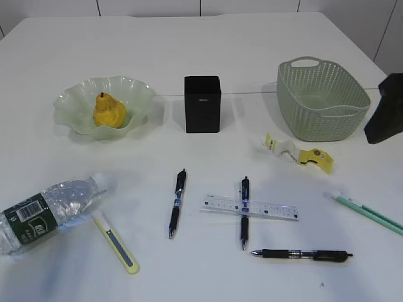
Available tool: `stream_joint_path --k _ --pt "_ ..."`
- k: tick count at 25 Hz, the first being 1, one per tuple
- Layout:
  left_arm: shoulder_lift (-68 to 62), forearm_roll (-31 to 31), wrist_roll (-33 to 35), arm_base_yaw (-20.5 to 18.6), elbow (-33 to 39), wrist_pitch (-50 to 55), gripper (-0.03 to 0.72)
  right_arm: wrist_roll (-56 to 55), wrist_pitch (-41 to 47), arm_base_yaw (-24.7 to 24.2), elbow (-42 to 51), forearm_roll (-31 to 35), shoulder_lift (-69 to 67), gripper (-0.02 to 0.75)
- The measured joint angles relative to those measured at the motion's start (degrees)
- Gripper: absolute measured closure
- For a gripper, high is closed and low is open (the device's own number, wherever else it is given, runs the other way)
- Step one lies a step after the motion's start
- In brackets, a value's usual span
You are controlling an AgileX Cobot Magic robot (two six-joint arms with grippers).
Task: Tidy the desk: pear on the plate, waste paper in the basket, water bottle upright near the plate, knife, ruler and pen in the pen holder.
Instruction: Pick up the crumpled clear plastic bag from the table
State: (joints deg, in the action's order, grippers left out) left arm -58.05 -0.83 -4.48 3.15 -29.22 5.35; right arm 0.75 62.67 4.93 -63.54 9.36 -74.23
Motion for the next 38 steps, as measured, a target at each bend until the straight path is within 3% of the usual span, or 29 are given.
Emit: stream_joint_path --k 27,38 --pt "6.2 0.4 0.0 0.0 0.0 5.6 0.340 15.6 -3.3 0.0 -22.7 -3.6 -35.4 0.186" --pt "6.2 6.9 0.1 0.0 0.0 5.6 0.358 24.3 -8.4 0.0 -24.7 -3.7 -40.3 0.186"
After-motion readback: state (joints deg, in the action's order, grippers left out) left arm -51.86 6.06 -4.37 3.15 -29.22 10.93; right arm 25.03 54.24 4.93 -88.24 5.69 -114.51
